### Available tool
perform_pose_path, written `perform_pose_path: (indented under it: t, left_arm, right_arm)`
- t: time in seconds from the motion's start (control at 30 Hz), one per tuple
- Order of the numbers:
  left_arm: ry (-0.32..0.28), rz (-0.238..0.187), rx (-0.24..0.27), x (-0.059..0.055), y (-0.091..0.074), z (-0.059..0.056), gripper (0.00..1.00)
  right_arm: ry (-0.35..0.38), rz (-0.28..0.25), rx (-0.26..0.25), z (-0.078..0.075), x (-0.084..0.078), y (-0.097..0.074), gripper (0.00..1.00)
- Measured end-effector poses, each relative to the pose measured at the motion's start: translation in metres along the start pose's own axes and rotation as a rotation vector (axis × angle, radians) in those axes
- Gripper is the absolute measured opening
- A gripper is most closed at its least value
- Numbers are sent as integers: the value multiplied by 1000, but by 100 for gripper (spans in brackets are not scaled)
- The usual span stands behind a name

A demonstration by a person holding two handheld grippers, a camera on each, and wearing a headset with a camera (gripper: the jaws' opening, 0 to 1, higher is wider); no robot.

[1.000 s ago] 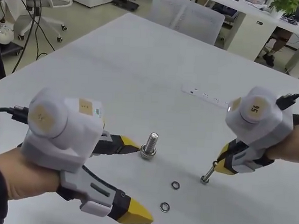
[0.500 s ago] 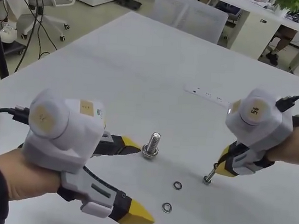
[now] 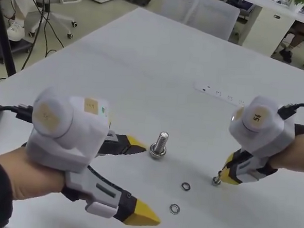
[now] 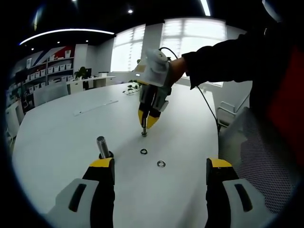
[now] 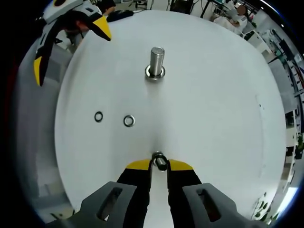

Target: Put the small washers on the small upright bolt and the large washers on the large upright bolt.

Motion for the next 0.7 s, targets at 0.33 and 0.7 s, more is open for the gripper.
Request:
perform_pose_path:
  t: [0.33, 0.7]
  left_arm:
    - [-8, 7, 9, -2, 0, 2, 78]
    - [-10, 12, 11, -2, 2, 1, 78]
  right_arm:
    - [17, 1, 18, -3, -4, 15, 13]
    - [32, -4, 29, -3, -7, 18, 14]
Point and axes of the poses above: the centre of the closed fingertips' face, and the gripper's own axes: y roughly forward along the fingers, z roughly to its left, x roughly out of its top, the point moved 4 cm from there along -y, roughly backward along the fingers, and after that the axes turned 5 degrees about -y, right-handed, at the moved point
